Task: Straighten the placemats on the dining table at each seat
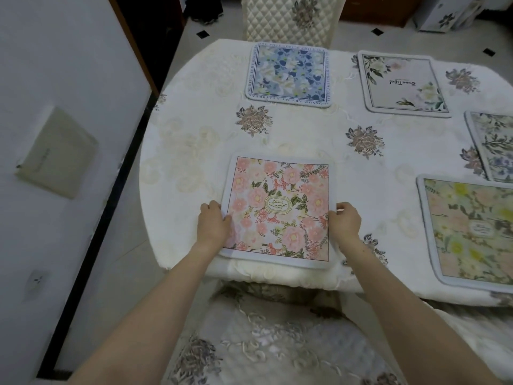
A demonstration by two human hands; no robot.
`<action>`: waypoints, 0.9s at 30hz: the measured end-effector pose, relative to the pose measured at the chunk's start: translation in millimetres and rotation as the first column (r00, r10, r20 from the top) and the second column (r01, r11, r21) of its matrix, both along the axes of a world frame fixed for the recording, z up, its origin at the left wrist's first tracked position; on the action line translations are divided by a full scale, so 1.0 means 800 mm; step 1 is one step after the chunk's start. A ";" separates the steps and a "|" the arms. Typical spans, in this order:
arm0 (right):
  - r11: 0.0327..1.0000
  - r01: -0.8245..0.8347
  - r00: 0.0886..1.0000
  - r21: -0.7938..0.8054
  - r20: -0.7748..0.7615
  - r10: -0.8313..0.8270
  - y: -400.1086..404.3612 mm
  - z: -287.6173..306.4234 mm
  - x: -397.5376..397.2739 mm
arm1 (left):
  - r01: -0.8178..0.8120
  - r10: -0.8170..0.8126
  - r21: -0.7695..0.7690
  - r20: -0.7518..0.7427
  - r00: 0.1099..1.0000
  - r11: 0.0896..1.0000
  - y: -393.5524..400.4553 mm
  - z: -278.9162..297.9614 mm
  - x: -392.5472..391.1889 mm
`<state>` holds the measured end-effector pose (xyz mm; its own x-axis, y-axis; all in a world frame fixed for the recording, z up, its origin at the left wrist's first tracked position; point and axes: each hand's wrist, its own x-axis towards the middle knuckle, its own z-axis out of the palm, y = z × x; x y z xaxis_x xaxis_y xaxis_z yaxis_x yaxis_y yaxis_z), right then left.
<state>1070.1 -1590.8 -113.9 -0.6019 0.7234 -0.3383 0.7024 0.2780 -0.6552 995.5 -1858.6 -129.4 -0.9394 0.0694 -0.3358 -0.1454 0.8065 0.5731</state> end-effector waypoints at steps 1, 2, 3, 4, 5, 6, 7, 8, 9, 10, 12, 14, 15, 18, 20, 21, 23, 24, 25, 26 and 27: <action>1.000 -0.002 1.000 0.001 0.005 0.002 0.007 0.000 0.006 | -0.002 0.002 -0.001 -0.004 1.000 1.000 0.006 -0.002 0.009; 1.000 -0.003 1.000 0.004 0.008 0.003 0.013 -0.001 0.012 | -0.006 0.006 -0.002 -0.008 1.000 1.000 0.012 -0.003 0.018; 1.000 -0.008 1.000 0.009 0.008 0.008 0.019 -0.002 0.017 | -0.013 0.013 0.002 -0.008 1.000 1.000 0.016 -0.003 0.025; 1.000 -0.016 1.000 0.015 0.009 0.016 0.024 -0.003 0.022 | -0.016 0.017 0.009 -0.010 1.000 1.000 0.020 -0.004 0.032; 1.000 -0.022 1.000 0.017 0.011 0.022 0.028 -0.004 0.026 | -0.014 0.015 0.015 -0.014 1.000 1.000 0.023 -0.004 0.038; 1.000 -0.025 1.000 0.013 0.007 0.025 0.032 -0.005 0.029 | -0.010 0.010 0.018 -0.026 1.000 1.000 0.025 -0.004 0.044; 1.000 -0.027 1.000 0.005 0.002 0.027 0.035 -0.007 0.031 | -0.007 0.008 0.016 -0.038 0.999 1.000 0.026 -0.004 0.048; 0.999 -0.032 0.999 -0.001 -0.002 0.032 0.038 -0.009 0.033 | -0.009 0.010 0.015 -0.051 0.999 1.000 0.026 -0.004 0.051; 0.999 -0.045 0.999 -0.001 -0.001 0.045 0.039 -0.010 0.035 | -0.013 0.014 0.014 -0.057 0.998 1.000 0.026 -0.004 0.053; 0.998 -0.060 0.998 0.004 -0.001 0.060 0.040 -0.012 0.036 | -0.014 0.014 0.011 -0.068 0.998 1.000 0.027 -0.004 0.054; 0.996 -0.089 0.996 0.010 -0.001 0.089 0.042 -0.013 0.039 | 0.002 -0.002 -0.001 -0.086 0.996 1.000 0.027 -0.004 0.054; 0.989 -0.146 0.989 0.038 -0.012 0.146 0.043 -0.012 0.044 | 0.032 -0.035 -0.030 -0.108 0.994 0.999 0.027 -0.002 0.056; 0.977 -0.199 0.980 0.081 -0.005 0.200 0.042 -0.012 0.048 | 0.054 -0.063 -0.070 -0.125 0.990 0.996 0.028 0.000 0.058; 0.873 -0.411 0.910 0.262 0.072 0.407 0.038 -0.018 0.061 | 0.173 -0.229 -0.227 -0.249 0.941 0.958 0.035 0.004 0.067; 0.783 -0.531 0.842 0.325 0.093 0.532 0.029 -0.020 0.067 | 0.298 -0.377 -0.280 -0.290 0.880 0.912 0.041 0.004 0.072; 0.732 -0.587 0.802 0.347 0.124 0.585 0.024 -0.020 0.069 | 0.360 -0.437 -0.294 -0.264 0.860 0.886 0.043 0.004 0.076; 0.641 -0.667 0.734 0.379 0.188 0.653 0.016 -0.024 0.073 | 0.431 -0.499 -0.312 -0.185 0.847 0.846 0.046 -0.002 0.080; 0.601 -0.692 0.708 0.400 0.213 0.674 0.014 -0.028 0.076 | 0.445 -0.514 -0.328 -0.162 0.843 0.833 0.046 -0.008 0.081; 0.566 -0.714 0.687 0.413 0.255 0.681 0.012 -0.028 0.078 | 0.454 -0.523 -0.352 -0.128 0.843 0.819 0.048 -0.007 0.082; 0.539 -0.724 0.674 0.430 0.277 0.685 0.013 -0.031 0.080 | 0.456 -0.529 -0.364 -0.128 0.839 0.812 0.049 -0.010 0.082; 0.532 -0.730 0.669 0.429 0.293 0.683 0.013 -0.029 0.079 | 0.455 -0.527 -0.368 -0.123 0.841 0.811 0.051 -0.006 0.082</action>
<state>1133.5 -1580.4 -136.8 -0.9776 0.1427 -0.1549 0.1768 0.9557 -0.2352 1061.2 -1818.0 -133.8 -0.8568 0.4667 -0.2194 0.4132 0.8758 0.2495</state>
